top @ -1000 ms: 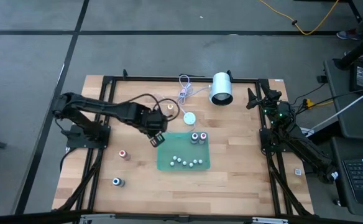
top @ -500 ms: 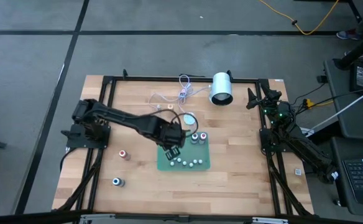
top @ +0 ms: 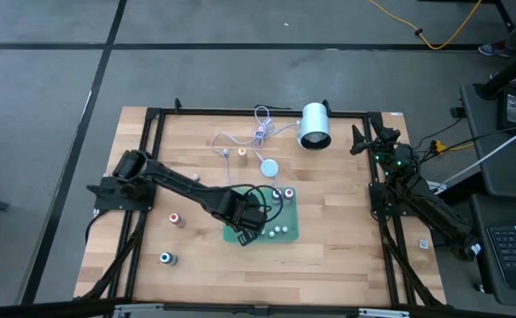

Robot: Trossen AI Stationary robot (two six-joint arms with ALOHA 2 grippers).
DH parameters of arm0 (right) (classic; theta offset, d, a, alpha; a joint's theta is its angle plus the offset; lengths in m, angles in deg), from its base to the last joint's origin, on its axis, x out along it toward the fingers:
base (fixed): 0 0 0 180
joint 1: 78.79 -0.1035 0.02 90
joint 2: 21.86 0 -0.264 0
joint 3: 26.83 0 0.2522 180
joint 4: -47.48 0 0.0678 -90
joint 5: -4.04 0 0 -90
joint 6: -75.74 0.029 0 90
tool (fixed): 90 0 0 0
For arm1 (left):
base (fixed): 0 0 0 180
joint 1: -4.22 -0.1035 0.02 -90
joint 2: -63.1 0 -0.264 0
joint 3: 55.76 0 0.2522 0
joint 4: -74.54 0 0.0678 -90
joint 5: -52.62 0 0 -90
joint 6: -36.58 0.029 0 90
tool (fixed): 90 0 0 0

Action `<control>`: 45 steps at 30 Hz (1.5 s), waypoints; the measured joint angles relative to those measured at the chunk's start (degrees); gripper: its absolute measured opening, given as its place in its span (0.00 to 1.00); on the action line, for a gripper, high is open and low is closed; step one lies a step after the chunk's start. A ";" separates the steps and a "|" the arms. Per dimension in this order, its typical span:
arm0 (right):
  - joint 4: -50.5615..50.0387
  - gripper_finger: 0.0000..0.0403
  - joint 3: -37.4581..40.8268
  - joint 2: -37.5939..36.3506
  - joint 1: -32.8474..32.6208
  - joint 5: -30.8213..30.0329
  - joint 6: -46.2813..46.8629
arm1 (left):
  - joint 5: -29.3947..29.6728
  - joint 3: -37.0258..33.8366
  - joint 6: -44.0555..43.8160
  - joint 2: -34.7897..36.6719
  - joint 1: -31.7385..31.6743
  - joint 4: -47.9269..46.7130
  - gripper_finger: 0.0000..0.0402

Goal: Pick & Place food coloring
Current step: Put the small black food coloring bottle into the bin, then put the small blue food coloring bottle into the bin

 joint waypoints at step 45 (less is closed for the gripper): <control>-0.02 0.95 0.00 0.00 -0.01 0.00 -0.02 | -2.40 -0.10 0.50 -7.88 -0.25 6.23 0.28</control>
